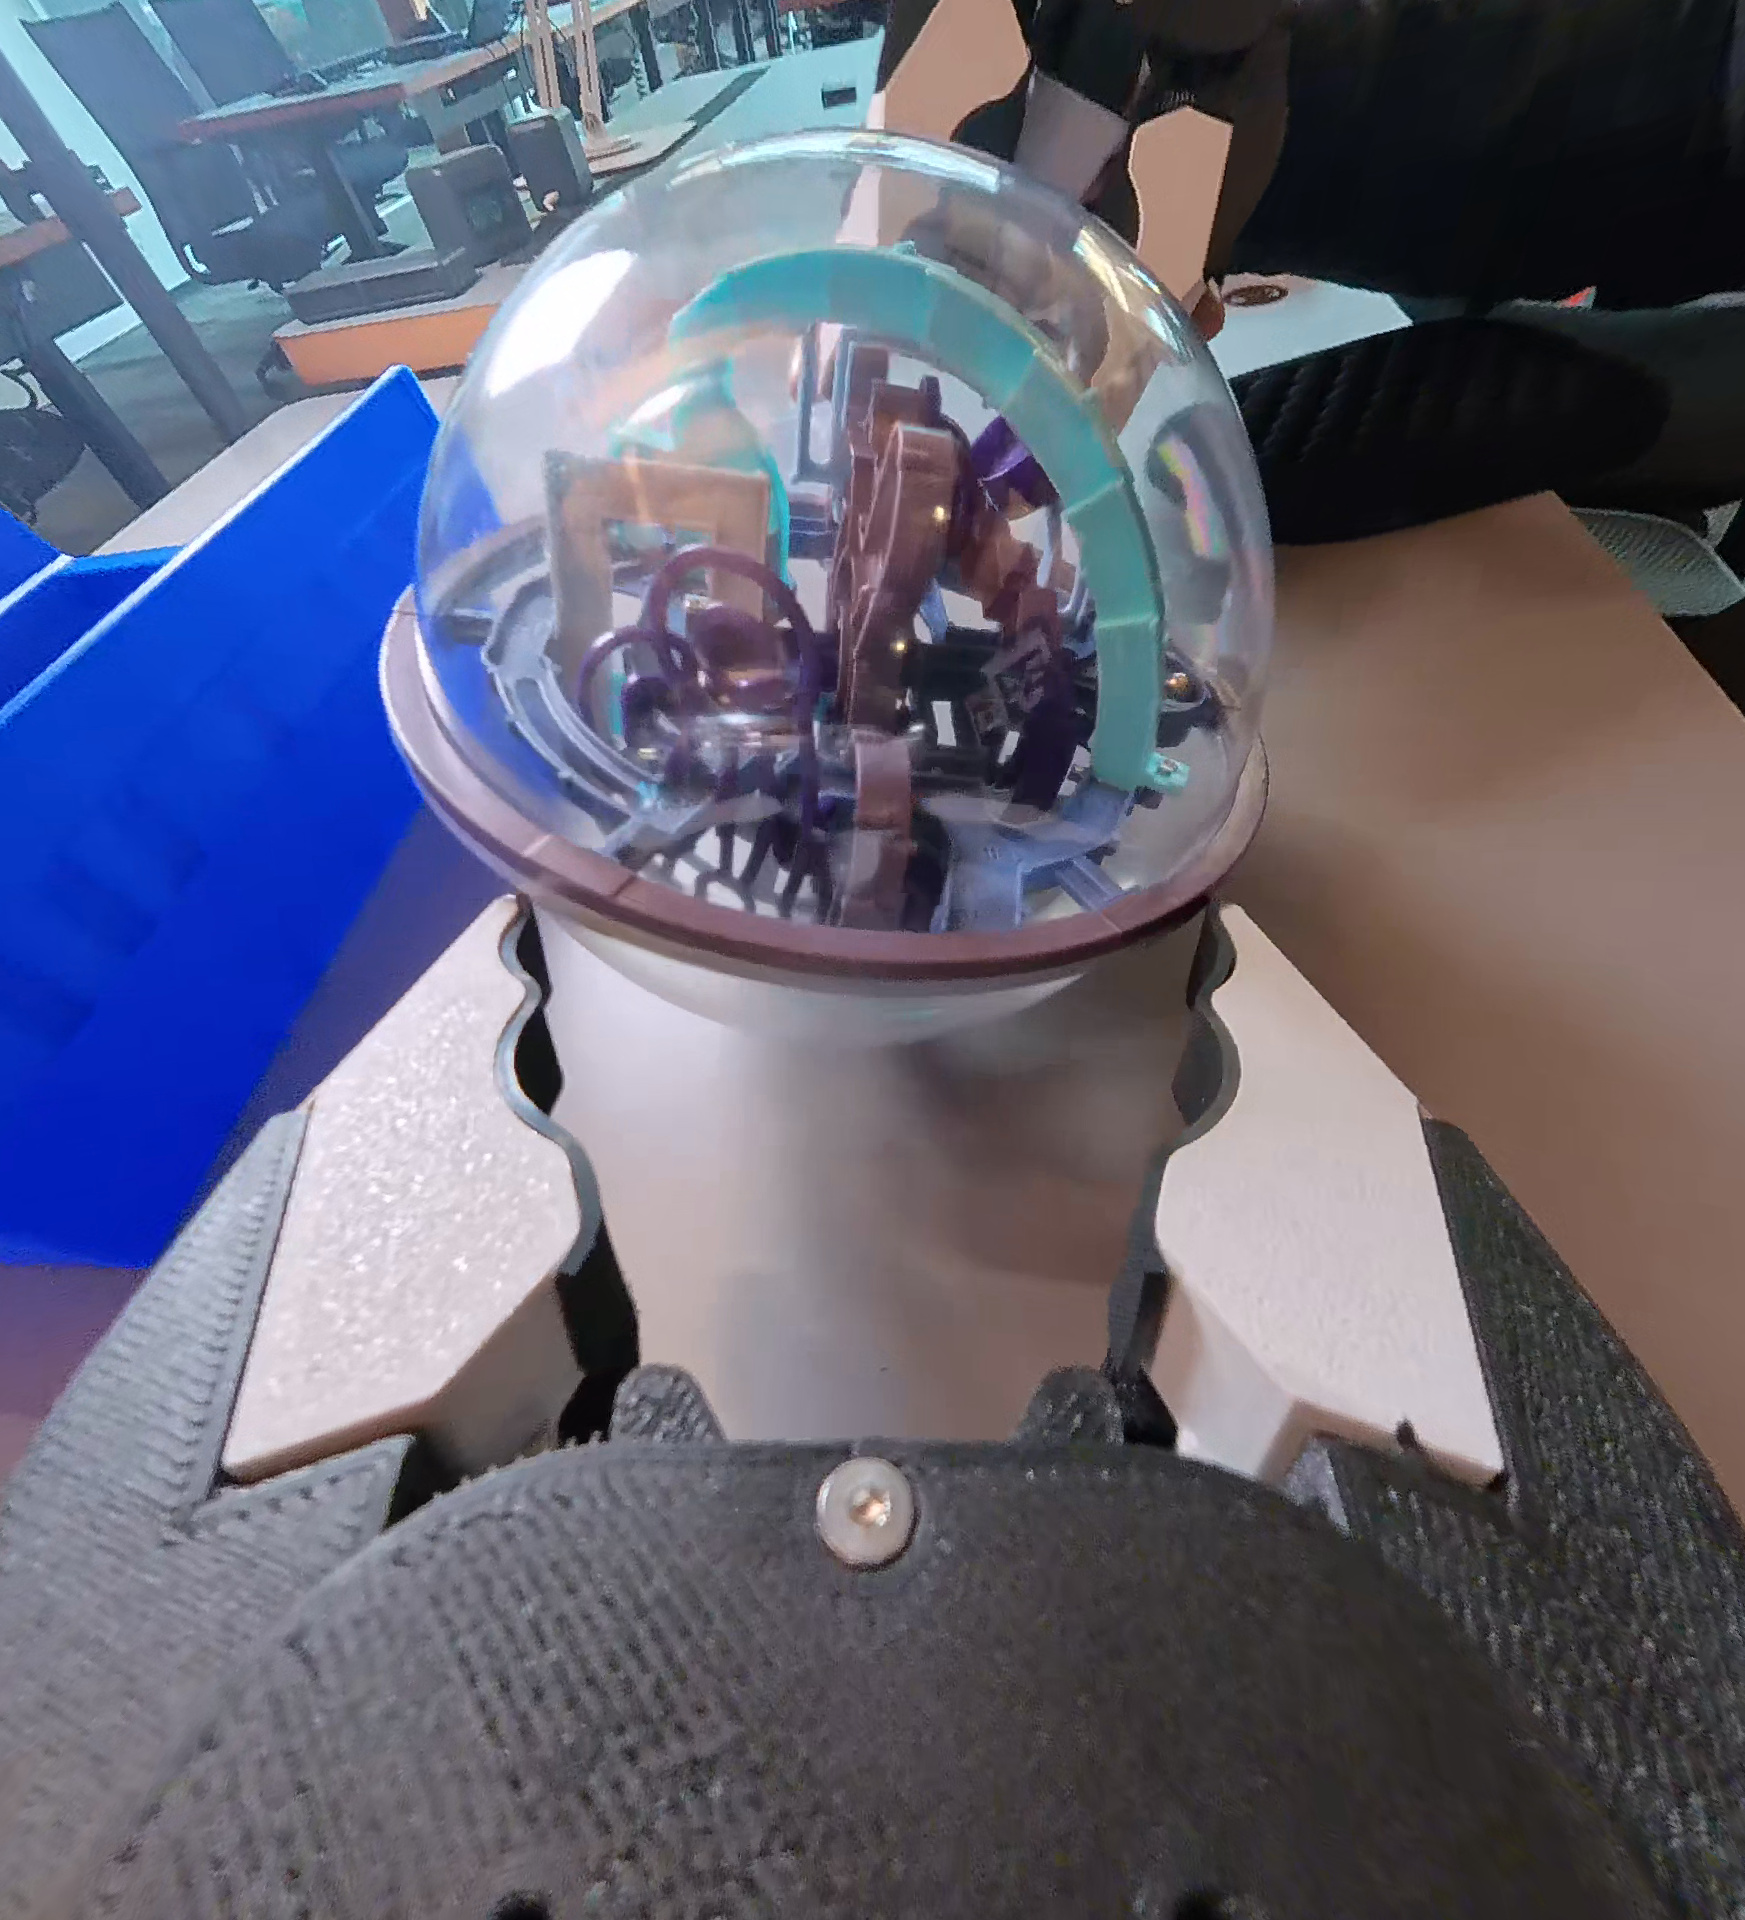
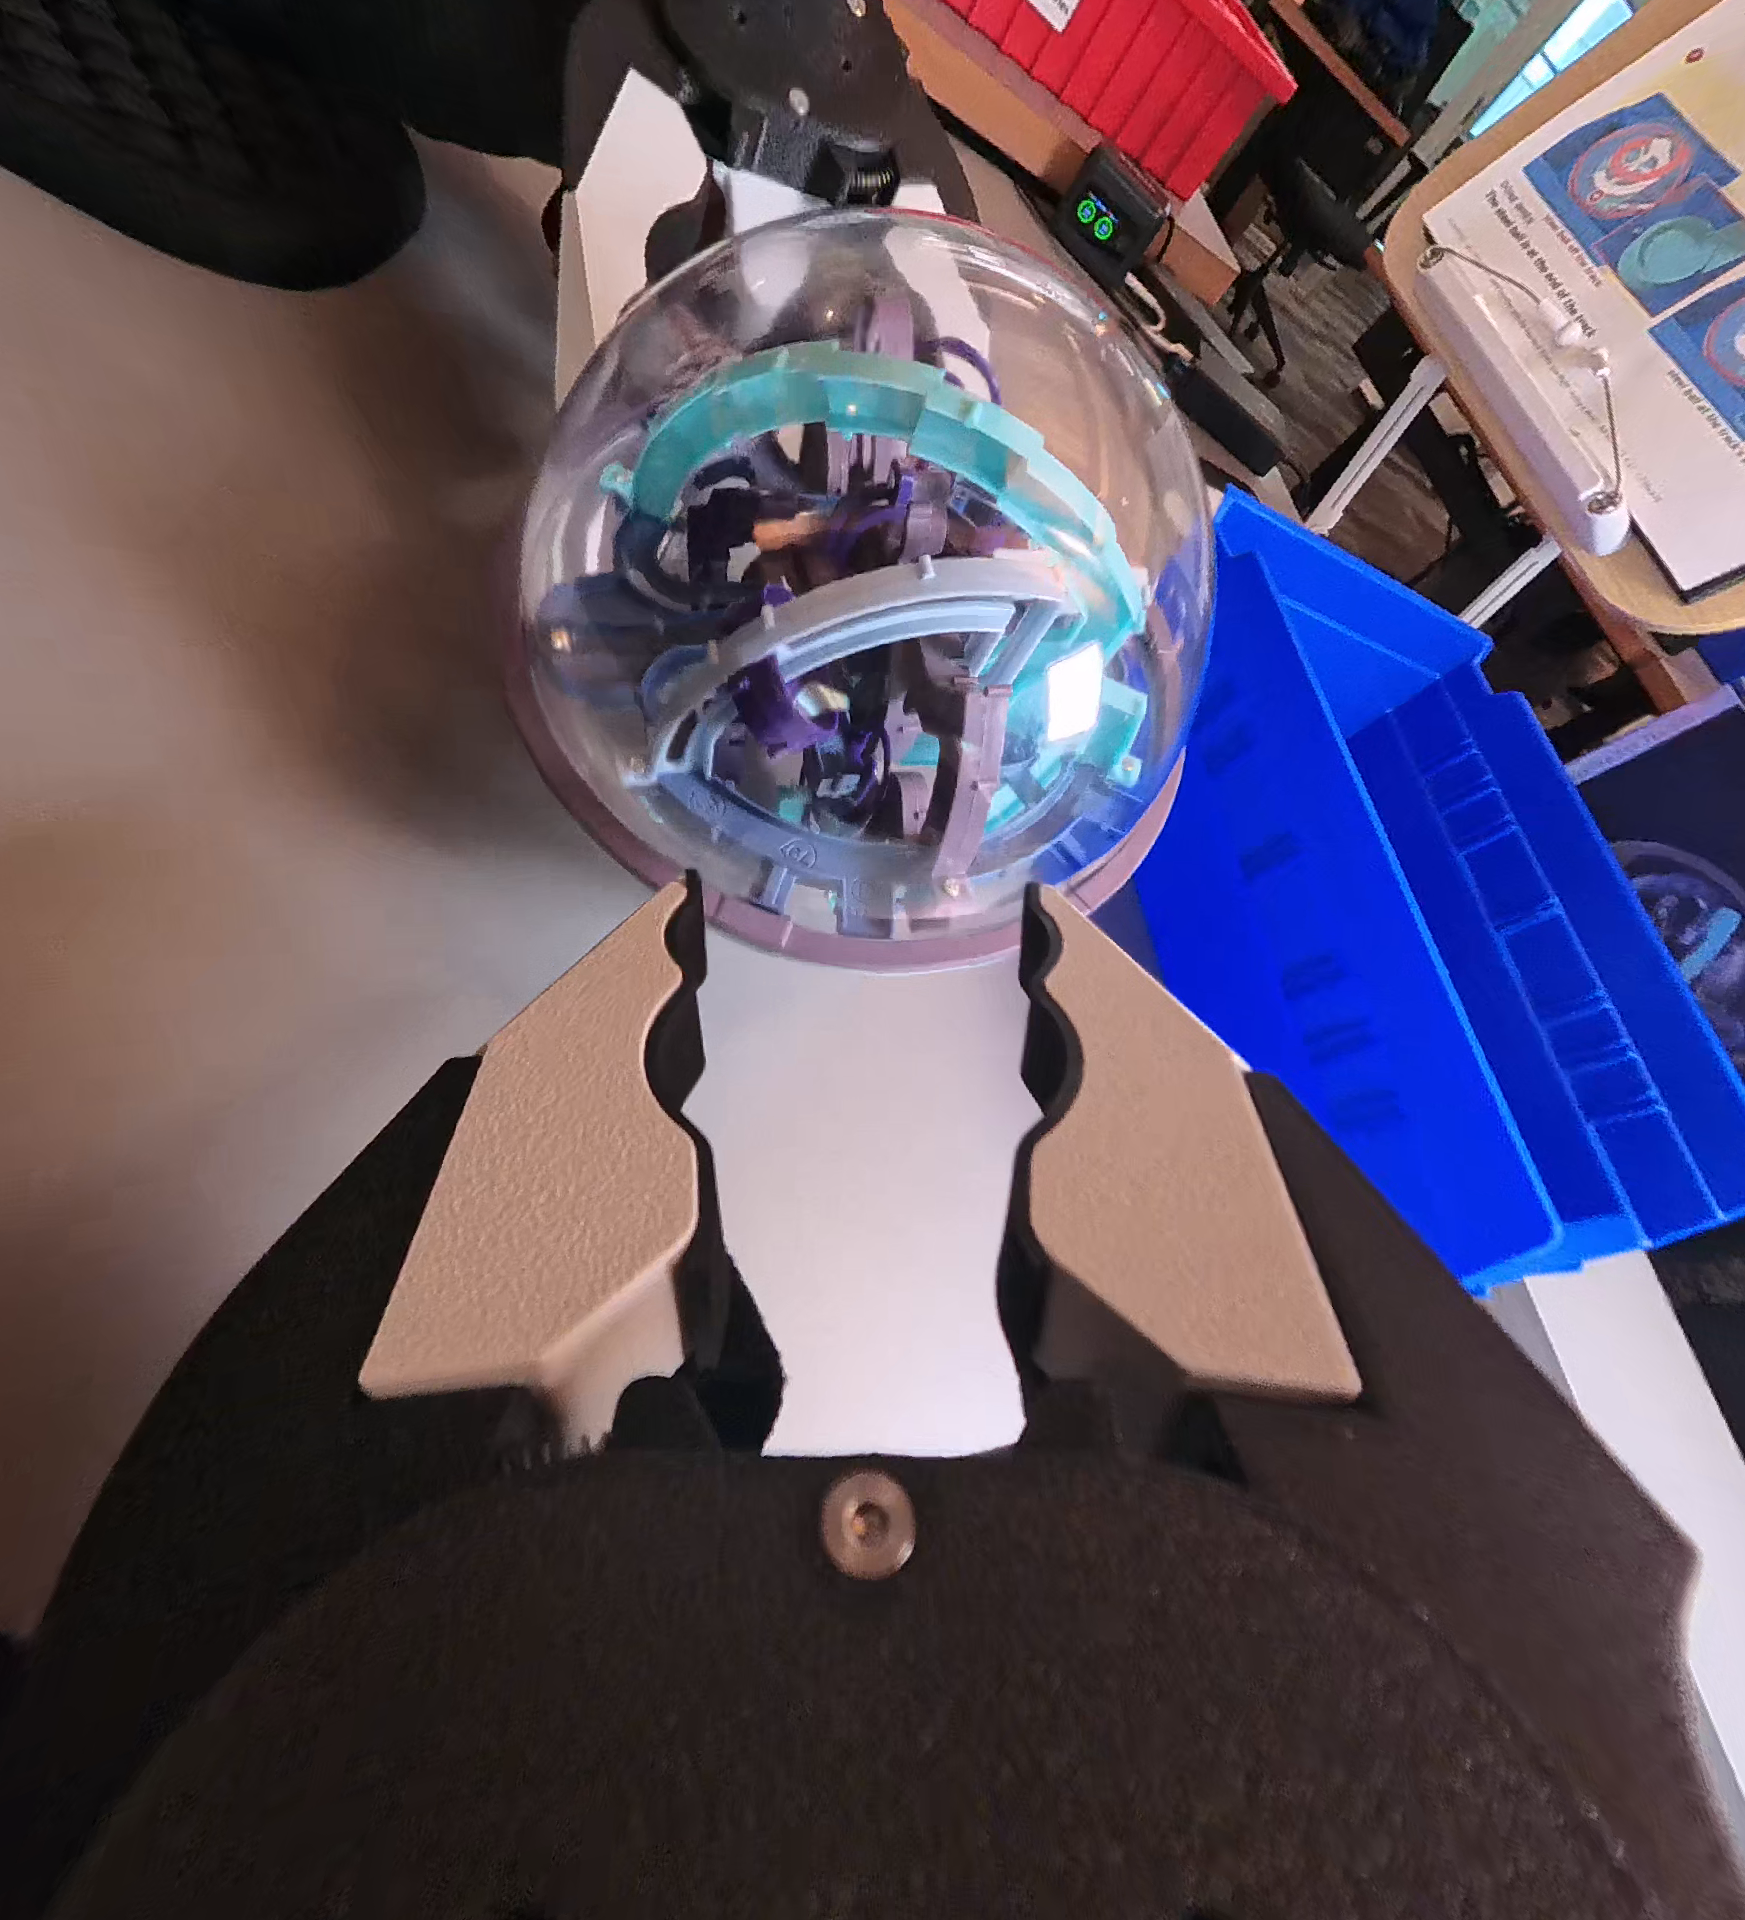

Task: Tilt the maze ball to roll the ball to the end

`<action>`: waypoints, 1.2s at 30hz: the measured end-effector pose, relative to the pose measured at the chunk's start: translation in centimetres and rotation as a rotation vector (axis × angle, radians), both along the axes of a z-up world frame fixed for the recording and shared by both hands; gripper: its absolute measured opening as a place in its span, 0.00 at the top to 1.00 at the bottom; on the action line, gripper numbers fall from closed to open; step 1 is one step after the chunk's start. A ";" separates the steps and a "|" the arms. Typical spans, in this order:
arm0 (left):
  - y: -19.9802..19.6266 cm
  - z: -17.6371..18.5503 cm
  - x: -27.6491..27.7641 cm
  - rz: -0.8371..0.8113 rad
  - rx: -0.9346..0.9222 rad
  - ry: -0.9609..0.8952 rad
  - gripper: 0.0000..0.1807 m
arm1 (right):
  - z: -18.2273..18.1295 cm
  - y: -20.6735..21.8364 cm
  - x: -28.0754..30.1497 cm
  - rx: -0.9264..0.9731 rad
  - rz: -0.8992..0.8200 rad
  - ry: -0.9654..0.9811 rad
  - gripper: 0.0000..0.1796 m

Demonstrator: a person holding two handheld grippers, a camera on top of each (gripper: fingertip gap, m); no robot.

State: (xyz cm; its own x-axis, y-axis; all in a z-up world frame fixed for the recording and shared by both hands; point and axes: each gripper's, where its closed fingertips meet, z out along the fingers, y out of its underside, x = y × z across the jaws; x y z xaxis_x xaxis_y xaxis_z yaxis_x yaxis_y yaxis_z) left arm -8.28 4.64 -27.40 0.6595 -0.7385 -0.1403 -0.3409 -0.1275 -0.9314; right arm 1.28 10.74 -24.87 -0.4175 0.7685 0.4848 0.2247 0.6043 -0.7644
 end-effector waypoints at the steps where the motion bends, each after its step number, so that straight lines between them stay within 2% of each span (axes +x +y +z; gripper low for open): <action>1: 0.1 0.1 -0.2 0.007 0.003 -0.007 0.33 | -0.1 0.3 0.3 0.014 -0.009 0.003 0.67; 7: 0.3 0.4 -0.4 0.011 0.004 -0.051 0.34 | -3.3 2.1 0.0 0.279 -0.084 0.039 0.67; 11: 0.7 0.2 -0.2 0.032 0.000 -0.063 0.32 | -2.6 1.9 -1.3 0.411 -0.104 0.175 0.81; 16: 0.5 0.0 -0.6 0.047 0.006 -0.073 0.35 | -2.2 1.7 -1.5 0.592 -0.105 0.260 0.89; 22: -0.1 -0.3 -0.8 0.046 -0.004 -0.051 0.38 | -1.8 1.3 -1.5 0.791 -0.106 0.344 0.94; 29: -1.2 -0.5 -1.6 0.048 0.046 0.035 0.50 | -1.9 0.8 -1.5 0.936 -0.078 0.417 0.97; 31: -1.2 -0.4 -2.0 0.067 0.073 0.085 0.48 | -1.6 0.7 -1.6 0.979 -0.080 0.446 0.97; 36: -1.2 0.1 -2.7 0.100 0.190 0.233 0.54 | -1.3 0.9 -1.5 1.053 -0.079 0.480 0.97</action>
